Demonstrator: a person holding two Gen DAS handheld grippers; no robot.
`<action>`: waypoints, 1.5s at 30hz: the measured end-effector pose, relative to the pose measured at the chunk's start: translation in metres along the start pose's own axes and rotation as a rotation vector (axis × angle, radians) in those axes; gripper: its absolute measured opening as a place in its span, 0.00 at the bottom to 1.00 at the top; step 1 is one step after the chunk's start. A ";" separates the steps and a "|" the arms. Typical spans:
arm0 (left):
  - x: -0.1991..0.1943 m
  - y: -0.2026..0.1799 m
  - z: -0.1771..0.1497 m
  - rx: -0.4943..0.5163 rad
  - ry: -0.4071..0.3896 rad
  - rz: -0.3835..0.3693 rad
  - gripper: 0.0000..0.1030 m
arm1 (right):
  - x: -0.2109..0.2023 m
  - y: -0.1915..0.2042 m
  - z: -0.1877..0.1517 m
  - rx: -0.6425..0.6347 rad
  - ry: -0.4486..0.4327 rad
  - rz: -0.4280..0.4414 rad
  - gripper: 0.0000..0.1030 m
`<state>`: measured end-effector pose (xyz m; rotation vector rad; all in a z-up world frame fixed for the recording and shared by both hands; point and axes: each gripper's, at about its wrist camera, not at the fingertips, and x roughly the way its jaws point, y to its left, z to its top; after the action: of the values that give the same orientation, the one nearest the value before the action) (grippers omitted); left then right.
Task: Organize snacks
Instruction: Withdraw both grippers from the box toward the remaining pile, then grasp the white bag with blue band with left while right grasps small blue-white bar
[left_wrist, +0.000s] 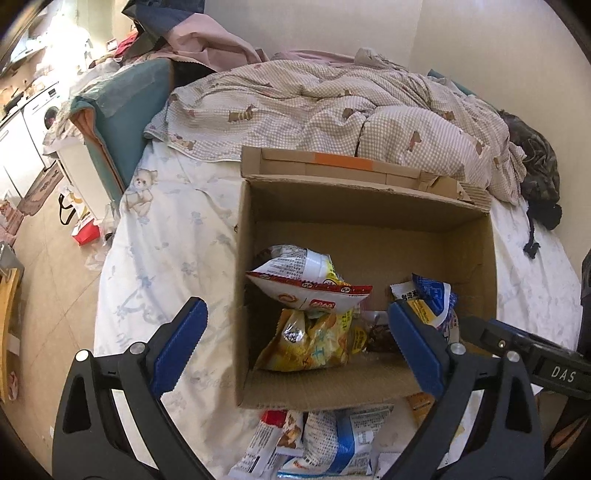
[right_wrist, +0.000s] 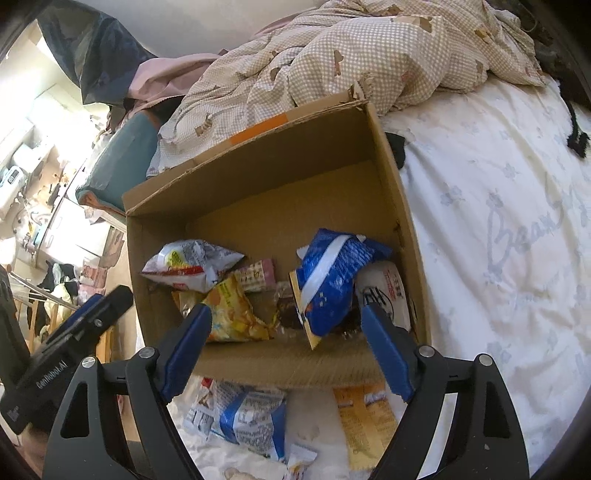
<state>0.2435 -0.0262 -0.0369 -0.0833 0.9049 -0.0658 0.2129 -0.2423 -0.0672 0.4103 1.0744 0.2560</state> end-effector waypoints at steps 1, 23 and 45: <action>-0.003 0.001 -0.001 -0.002 -0.003 0.002 0.94 | -0.004 0.000 -0.003 0.003 -0.002 -0.002 0.83; -0.059 0.026 -0.062 -0.082 0.034 -0.002 0.94 | -0.053 -0.021 -0.060 0.084 0.021 -0.004 0.83; -0.033 0.008 -0.107 -0.078 0.214 -0.008 0.94 | -0.064 -0.045 -0.094 0.126 0.060 -0.076 0.83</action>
<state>0.1389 -0.0204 -0.0780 -0.1548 1.1209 -0.0467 0.1006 -0.2890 -0.0746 0.4760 1.1668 0.1341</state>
